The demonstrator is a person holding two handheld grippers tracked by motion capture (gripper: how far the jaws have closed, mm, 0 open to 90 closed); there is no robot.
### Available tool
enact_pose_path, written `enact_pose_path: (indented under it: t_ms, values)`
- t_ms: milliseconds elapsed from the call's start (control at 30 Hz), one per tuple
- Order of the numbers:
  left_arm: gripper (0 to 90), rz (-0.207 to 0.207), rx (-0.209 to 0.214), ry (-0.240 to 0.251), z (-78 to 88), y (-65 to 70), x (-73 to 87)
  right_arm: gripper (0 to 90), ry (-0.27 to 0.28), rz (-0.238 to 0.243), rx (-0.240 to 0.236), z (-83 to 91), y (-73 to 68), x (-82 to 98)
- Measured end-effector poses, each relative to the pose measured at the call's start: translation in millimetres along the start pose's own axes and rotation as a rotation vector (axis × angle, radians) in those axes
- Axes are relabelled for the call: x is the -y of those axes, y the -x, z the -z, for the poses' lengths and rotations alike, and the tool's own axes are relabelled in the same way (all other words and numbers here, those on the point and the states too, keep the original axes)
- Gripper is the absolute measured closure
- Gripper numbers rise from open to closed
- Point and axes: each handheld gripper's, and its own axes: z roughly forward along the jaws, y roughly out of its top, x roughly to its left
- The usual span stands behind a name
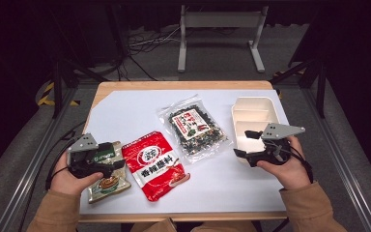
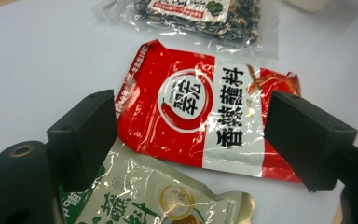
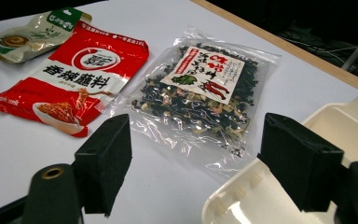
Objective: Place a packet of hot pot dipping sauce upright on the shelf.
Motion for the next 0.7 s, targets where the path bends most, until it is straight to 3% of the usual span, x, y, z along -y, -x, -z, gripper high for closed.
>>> enact_pose_path:
  t_ms: [100, 233, 367, 567, 667, 700]
  values:
    - [20.0, 0.003, -0.004, -0.007, -1.3, -0.1, -0.3, 24.2, -0.012, 0.005, 0.000, -0.5, -0.1, 0.2]
    - [20.2, 0.005, -0.016, -0.001, 1.0, -2.8, 0.3, 31.7, -0.025, 0.029, -0.032, -0.7, -0.4, 0.0]
    - [20.2, -0.030, -0.054, -0.007, 9.0, -11.9, 2.3, 39.4, -0.041, 0.091, -0.057, -2.7, -3.1, -0.4]
    - [22.7, -0.003, -0.066, 0.015, 21.6, -21.9, 5.6, 45.8, -0.045, 0.114, -0.081, -5.2, -8.1, 0.1]
    - [22.9, 0.011, -0.111, 0.020, 28.1, -30.0, 9.3, 48.3, -0.037, 0.128, -0.085, -5.5, -10.0, -0.1]
    - [22.9, 0.017, -0.132, 0.014, 29.7, -33.0, 10.9, 49.6, -0.050, 0.103, -0.098, -5.5, -10.7, 0.5]
